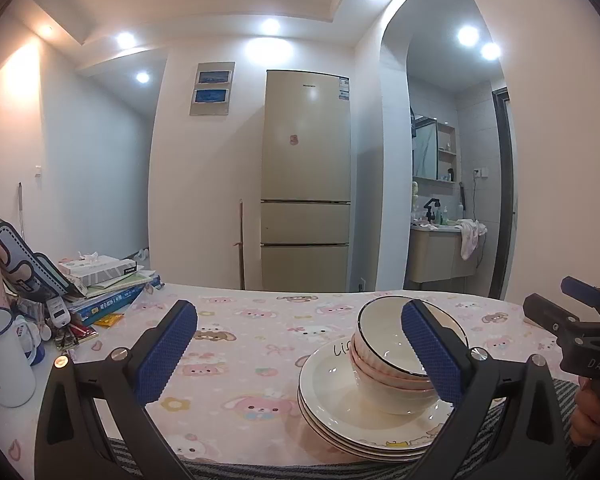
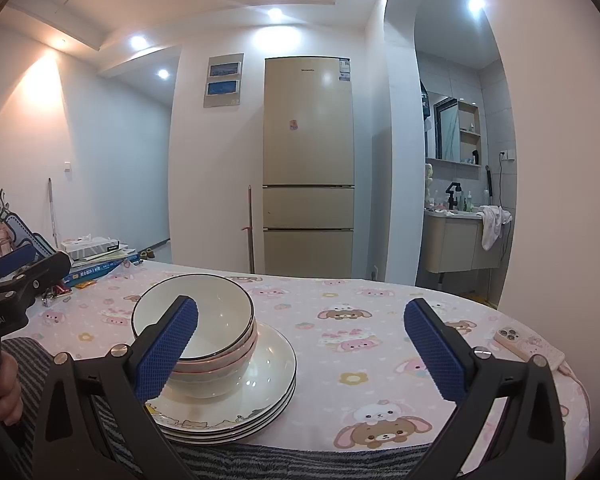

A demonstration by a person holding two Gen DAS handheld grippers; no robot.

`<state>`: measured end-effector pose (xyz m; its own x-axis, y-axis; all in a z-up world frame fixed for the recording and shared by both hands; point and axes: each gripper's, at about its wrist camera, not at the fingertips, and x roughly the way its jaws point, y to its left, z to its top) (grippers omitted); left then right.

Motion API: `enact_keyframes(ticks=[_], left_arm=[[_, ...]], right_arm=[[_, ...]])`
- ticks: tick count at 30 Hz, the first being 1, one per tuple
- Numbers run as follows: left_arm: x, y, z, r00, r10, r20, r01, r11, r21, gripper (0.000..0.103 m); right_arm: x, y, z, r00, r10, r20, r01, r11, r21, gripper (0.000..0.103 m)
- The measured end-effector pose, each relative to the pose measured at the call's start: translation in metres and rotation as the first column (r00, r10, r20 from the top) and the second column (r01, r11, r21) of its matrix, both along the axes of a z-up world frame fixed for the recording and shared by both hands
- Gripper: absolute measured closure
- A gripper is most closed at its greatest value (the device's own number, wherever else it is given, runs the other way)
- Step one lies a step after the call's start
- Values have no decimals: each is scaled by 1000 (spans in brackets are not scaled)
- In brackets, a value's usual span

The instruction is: Organize plates and bowls

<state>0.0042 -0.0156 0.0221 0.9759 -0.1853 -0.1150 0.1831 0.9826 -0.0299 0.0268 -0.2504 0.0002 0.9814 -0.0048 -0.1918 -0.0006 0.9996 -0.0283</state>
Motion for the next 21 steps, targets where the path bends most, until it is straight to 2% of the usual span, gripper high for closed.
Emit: enact_keyframes(ticks=[21], left_arm=[[-1, -1, 0, 1000, 12, 0, -12, 1000, -4, 0]], right_arm=[[4, 2, -3, 1000, -13, -24, 12, 1000, -5, 0]])
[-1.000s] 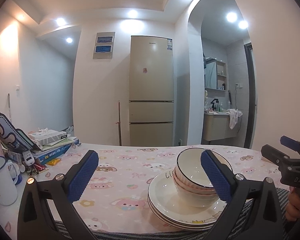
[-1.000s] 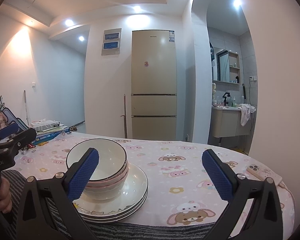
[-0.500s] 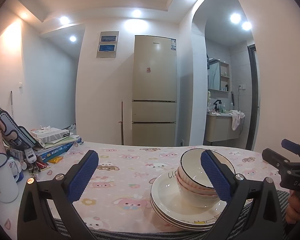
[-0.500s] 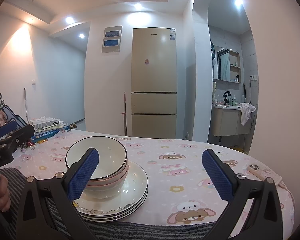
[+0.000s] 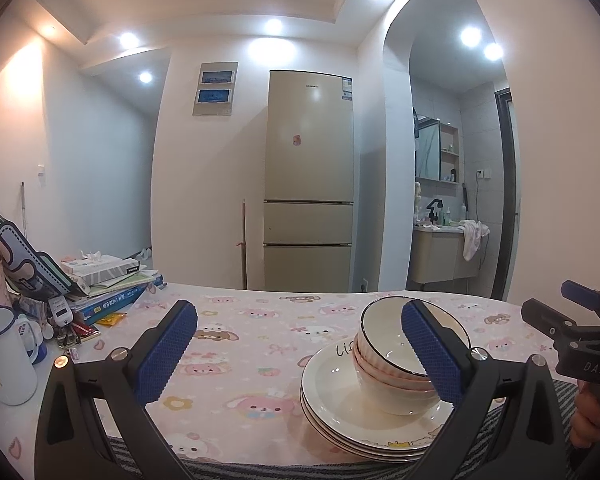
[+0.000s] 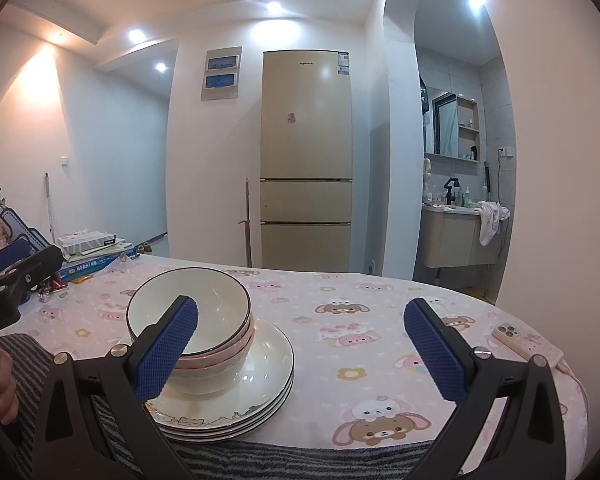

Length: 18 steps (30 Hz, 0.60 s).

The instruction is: Organize plates and bowls

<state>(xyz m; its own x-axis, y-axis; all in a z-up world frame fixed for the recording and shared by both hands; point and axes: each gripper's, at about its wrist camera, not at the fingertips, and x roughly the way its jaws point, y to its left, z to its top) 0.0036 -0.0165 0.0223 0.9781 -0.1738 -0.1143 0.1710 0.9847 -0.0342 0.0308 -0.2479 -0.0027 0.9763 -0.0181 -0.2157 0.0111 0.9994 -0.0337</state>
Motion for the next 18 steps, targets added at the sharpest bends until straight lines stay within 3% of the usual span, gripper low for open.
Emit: enact_keyframes(ticks=[18], left_arm=[[-1, 3, -1, 1000, 7, 0, -7, 1000, -12, 0]], right_arm=[[0, -2, 0, 1000, -1, 1, 1, 1000, -10, 0]])
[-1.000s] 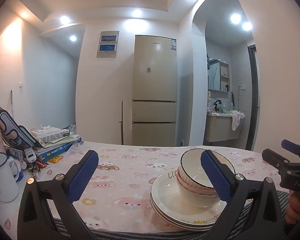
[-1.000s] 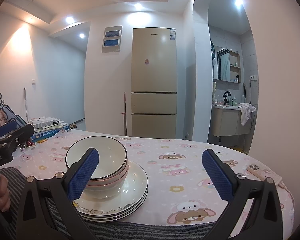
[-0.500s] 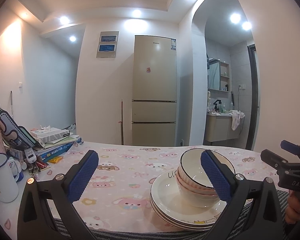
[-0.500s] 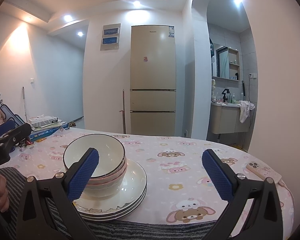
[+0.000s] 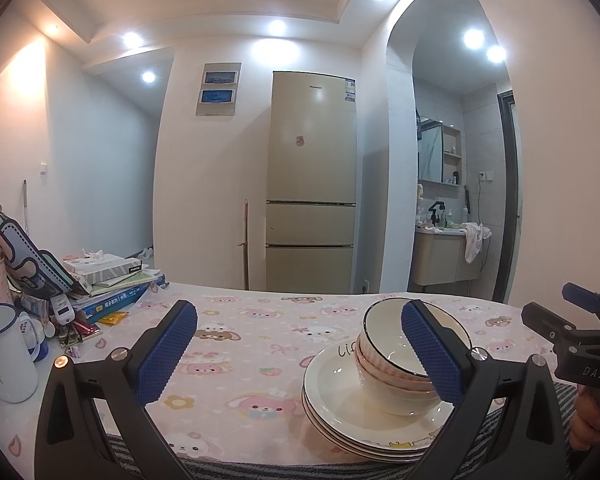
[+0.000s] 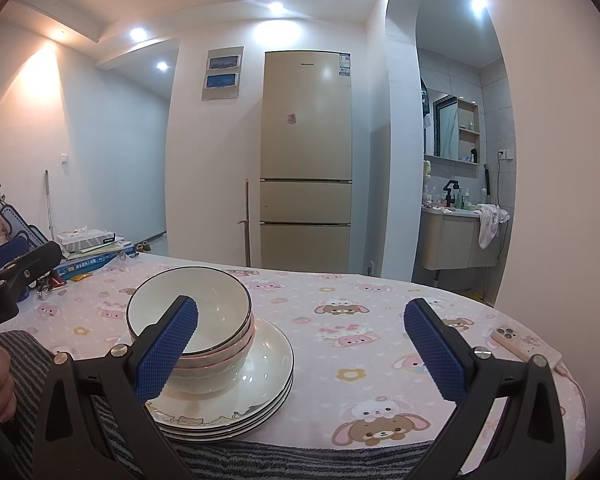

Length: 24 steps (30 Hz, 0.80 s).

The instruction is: Organize plates and bowls

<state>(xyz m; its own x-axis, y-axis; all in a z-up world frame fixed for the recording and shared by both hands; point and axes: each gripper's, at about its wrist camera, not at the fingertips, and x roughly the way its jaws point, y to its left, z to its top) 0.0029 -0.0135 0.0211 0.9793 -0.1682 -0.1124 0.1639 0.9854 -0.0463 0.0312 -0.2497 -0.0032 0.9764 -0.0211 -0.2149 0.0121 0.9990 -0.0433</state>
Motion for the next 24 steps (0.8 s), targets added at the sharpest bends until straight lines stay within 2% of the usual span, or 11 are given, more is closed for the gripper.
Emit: enact_keyframes(ticks=[24], left_arm=[[-1, 1, 3, 1000, 8, 7, -8, 1000, 1, 0]], right_arm=[[0, 4, -1, 1000, 3, -2, -3, 1000, -23, 0]])
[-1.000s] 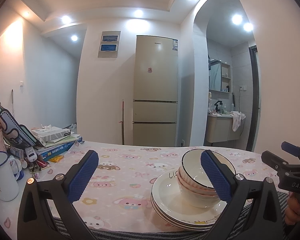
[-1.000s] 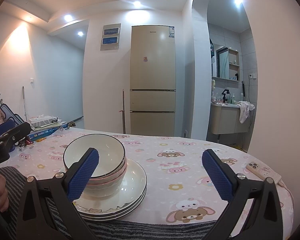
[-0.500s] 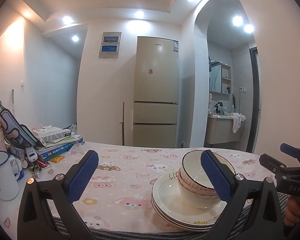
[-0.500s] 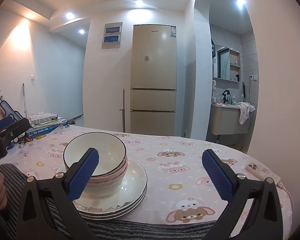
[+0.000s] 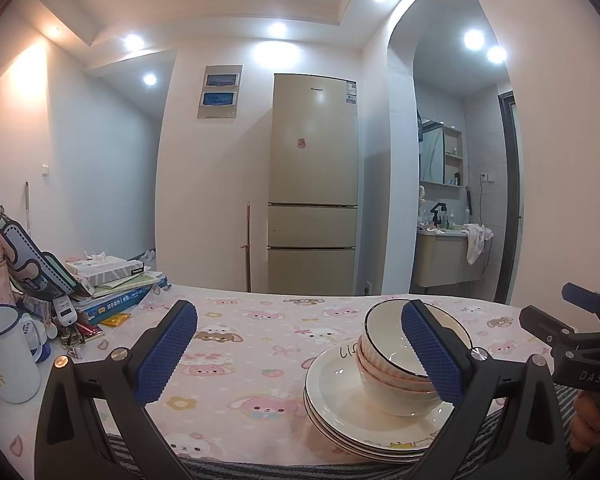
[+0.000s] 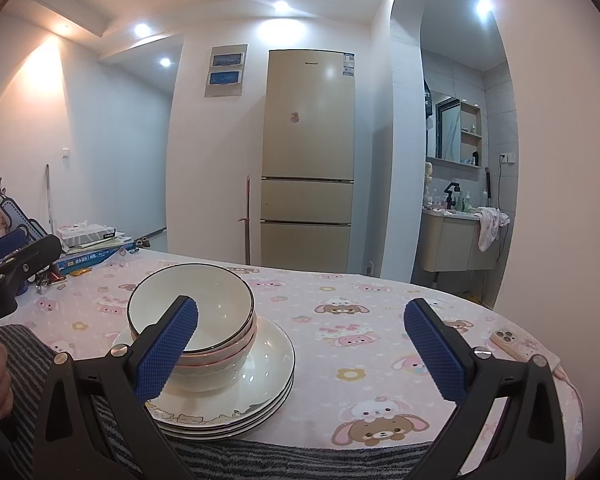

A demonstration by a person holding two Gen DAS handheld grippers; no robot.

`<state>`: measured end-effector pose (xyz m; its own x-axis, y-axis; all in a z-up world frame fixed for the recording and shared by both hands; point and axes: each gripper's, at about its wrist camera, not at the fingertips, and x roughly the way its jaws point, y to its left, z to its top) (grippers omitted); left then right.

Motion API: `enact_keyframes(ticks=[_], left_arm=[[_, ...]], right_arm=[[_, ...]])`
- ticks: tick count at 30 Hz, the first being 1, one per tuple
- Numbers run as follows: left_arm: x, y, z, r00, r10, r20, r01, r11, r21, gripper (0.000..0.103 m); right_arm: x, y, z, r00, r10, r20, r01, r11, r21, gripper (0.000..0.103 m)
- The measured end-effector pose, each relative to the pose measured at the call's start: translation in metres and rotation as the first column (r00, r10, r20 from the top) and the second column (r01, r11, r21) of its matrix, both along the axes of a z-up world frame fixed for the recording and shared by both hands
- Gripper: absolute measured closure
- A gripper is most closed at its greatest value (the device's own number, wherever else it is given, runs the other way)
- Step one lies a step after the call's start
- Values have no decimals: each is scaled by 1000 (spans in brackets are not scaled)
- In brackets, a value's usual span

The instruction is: Organize plates and bowls

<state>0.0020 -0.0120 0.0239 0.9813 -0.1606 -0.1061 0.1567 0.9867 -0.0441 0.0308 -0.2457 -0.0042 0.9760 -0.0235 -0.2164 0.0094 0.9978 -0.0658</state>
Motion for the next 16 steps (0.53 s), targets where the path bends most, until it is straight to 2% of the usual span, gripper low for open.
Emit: enact_keyframes(ticks=[16], left_arm=[[1, 0, 0, 1000, -1, 2, 1, 1000, 1, 0]], right_arm=[[1, 0, 0, 1000, 0, -1, 0, 1000, 2, 0]])
